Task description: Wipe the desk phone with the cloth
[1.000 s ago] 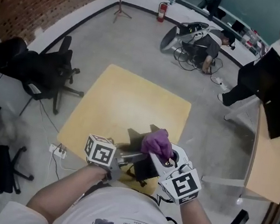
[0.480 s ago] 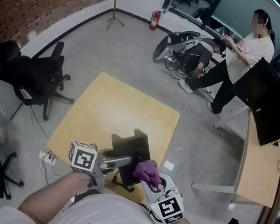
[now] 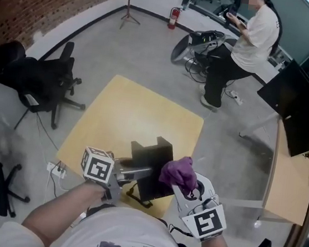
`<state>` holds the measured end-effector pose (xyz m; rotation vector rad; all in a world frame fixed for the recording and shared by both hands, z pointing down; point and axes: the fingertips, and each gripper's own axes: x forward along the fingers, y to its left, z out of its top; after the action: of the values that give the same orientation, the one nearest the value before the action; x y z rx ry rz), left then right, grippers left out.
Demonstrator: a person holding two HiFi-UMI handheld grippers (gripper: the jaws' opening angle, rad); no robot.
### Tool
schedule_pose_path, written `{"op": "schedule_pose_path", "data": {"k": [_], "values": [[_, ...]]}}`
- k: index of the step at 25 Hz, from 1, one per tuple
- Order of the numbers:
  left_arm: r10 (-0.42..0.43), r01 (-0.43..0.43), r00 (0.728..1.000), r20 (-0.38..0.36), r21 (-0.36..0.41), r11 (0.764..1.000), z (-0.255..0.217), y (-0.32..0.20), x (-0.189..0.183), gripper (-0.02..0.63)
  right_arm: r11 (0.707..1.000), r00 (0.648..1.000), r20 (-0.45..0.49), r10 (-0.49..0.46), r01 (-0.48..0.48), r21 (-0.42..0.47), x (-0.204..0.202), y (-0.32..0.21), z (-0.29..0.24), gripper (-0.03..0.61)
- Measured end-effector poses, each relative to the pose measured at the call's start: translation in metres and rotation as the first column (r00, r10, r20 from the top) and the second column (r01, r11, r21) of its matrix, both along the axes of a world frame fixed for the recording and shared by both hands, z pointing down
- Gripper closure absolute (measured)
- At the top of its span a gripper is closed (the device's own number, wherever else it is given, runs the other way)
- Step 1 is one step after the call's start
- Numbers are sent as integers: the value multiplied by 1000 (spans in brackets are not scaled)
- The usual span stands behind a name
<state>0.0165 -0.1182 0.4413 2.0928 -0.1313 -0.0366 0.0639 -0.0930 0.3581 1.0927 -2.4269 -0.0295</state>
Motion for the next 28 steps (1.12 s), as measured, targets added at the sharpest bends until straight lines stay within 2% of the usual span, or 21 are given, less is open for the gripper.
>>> {"op": "schedule_pose_path", "data": {"k": [4, 9, 17, 21, 24, 28], "values": [[38, -38, 999, 3, 2, 999, -1, 11, 4, 433, 998, 1000, -8, 5, -4, 70, -10, -26, -22, 476], [58, -58, 998, -4, 1, 998, -5, 21, 5, 433, 995, 994, -111, -19, 29, 96, -21, -29, -6, 476], [30, -30, 999, -16, 6, 1000, -6, 12, -13, 433, 999, 990, -140, -16, 11, -37, -14, 19, 42, 476], [22, -22, 999, -33, 3, 1000, -8, 8, -15, 433, 994, 991, -133, 0, -14, -110, -3, 44, 65, 476], [14, -14, 999, -42, 3, 1000, -11, 5, -17, 433, 988, 986, -168, -19, -8, -157, 4, 60, 78, 476], [35, -35, 999, -32, 13, 999, -12, 6, -17, 433, 987, 994, -111, -8, -10, -160, 5, 57, 61, 476]]}}
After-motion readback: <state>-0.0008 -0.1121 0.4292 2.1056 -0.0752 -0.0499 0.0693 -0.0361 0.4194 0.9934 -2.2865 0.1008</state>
